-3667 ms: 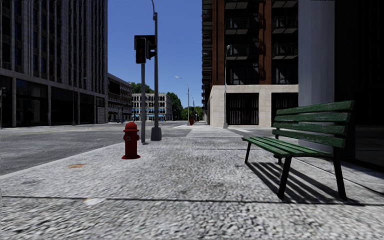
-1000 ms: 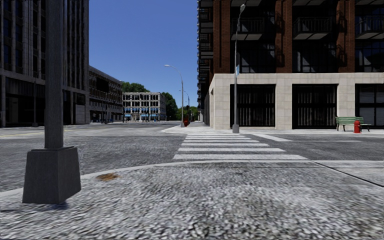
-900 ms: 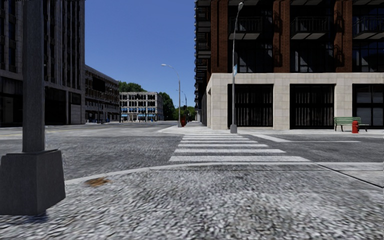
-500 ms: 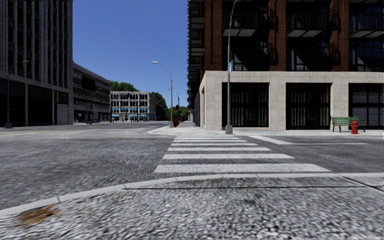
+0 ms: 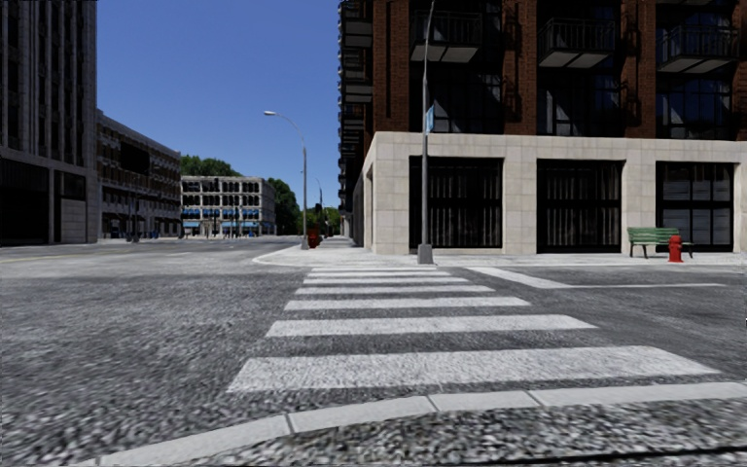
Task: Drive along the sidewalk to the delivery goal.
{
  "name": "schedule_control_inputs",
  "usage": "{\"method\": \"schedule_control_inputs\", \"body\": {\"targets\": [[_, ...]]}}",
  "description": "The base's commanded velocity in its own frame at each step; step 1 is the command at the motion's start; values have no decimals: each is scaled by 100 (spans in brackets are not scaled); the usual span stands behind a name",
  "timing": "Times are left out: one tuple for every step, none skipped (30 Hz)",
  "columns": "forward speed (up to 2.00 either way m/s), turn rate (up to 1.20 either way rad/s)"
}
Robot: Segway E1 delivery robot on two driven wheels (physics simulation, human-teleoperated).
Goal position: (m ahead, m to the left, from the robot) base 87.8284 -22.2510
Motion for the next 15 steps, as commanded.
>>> {"method": "schedule_control_inputs", "body": {"targets": [[200,-48],[200,-48],[200,-49],[200,-49],[200,-49],[200,-48],[200,-44],[200,-35],[200,-35],[200,0],[200,0],[200,0],[200,0],[200,0],[200,0]]}}
